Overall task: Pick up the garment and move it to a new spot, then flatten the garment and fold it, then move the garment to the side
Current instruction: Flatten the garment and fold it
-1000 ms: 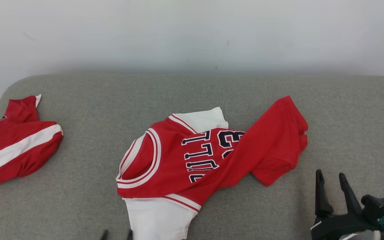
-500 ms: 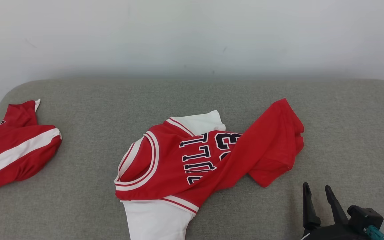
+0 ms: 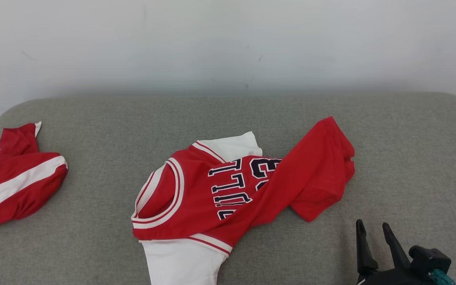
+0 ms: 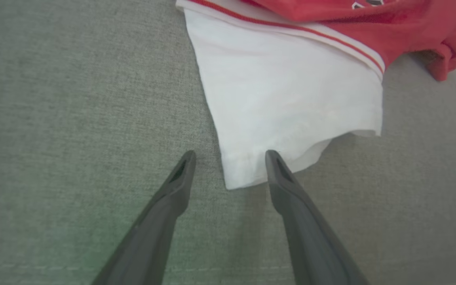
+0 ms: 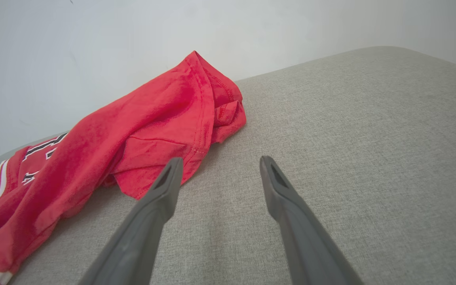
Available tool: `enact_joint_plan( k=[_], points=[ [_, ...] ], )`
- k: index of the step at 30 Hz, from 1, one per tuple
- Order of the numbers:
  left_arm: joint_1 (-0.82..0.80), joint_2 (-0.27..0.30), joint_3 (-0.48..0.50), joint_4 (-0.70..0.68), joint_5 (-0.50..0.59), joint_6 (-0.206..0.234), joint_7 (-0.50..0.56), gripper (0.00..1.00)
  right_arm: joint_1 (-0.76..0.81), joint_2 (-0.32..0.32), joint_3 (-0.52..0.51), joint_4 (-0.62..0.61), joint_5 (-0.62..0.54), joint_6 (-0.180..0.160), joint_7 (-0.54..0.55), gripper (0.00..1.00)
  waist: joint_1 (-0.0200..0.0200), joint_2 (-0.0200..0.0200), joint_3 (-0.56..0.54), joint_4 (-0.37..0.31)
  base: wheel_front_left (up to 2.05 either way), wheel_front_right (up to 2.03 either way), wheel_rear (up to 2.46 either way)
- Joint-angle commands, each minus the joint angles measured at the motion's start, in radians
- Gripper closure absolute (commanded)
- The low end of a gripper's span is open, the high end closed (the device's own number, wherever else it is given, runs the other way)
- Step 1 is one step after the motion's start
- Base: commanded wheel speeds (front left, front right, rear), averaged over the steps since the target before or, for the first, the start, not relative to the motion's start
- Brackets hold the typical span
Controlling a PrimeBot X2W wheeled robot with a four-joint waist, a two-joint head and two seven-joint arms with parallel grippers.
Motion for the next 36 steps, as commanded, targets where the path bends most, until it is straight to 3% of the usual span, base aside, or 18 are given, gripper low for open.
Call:
enact_joint_plan(
  k=[1, 2, 3, 4, 10, 18, 23, 24, 26, 36],
  points=[
    [-0.015, 0.001, -0.008, 0.014, -0.011, 0.002, -0.003, 0.75, 0.011, 0.004, 0.001, 0.000, -0.006, -0.002, 0.000, 0.00, 0.0000, 0.0000, -0.001, 0.002, 0.00, 0.00, 0.00],
    [-0.018, -0.001, -0.017, 0.028, -0.024, 0.002, -0.003, 0.92, 0.012, 0.005, 0.001, 0.000, -0.006, -0.002, 0.000, 0.00, 0.0000, 0.0000, -0.002, 0.003, 0.00, 0.00, 0.00],
    [-0.018, -0.001, -0.017, 0.028, -0.024, 0.002, -0.003, 0.92, 0.012, 0.005, 0.001, 0.000, -0.006, -0.002, 0.000, 0.00, 0.0000, 0.0000, -0.002, 0.003, 0.00, 0.00, 0.00],
    [-0.020, -0.001, -0.026, 0.038, -0.033, 0.002, -0.003, 1.00, 0.012, 0.004, 0.001, 0.001, -0.007, -0.002, 0.000, 0.00, 0.0000, 0.0000, -0.003, 0.004, 0.00, 0.00, 0.00],
    [-0.030, 0.001, -0.047, 0.052, -0.056, 0.002, -0.002, 1.00, 0.014, 0.006, -0.001, 0.000, -0.009, -0.002, 0.000, 0.00, 0.0000, 0.0000, -0.008, 0.016, 0.00, 0.00, 0.00],
    [0.030, 0.020, 0.162, -0.109, 0.005, 0.002, -0.003, 1.00, 0.022, 0.007, -0.009, -0.008, -0.009, -0.002, 0.000, 0.00, 0.0000, 0.0000, -0.002, 0.030, 0.00, 0.00, 0.00],
    [0.056, 0.024, 0.169, -0.144, 0.034, 0.002, -0.003, 1.00, 0.019, 0.007, 0.000, 0.010, 0.001, -0.002, 0.000, 0.00, 0.0000, 0.0000, 0.000, 0.039, 0.00, 0.00, 0.00],
    [0.058, 0.024, 0.164, -0.144, 0.036, 0.002, -0.003, 0.89, 0.018, 0.005, 0.005, 0.016, 0.003, -0.002, 0.000, 0.00, 0.0000, 0.0000, 0.000, 0.040, 0.00, 0.00, 0.00],
    [0.058, 0.022, 0.165, -0.150, 0.042, 0.002, -0.003, 0.00, 0.012, -0.004, 0.020, 0.029, -0.001, -0.002, 0.000, 0.00, 0.0000, 0.0000, -0.001, 0.041, 0.00, 0.00, 0.00],
    [0.061, 0.008, 0.168, -0.161, 0.045, 0.002, -0.003, 0.00, -0.073, -0.082, 0.118, 0.137, -0.039, -0.002, 0.000, 0.00, 0.0000, 0.0000, 0.009, 0.036, 0.00, 0.00, 0.00]
  ],
)
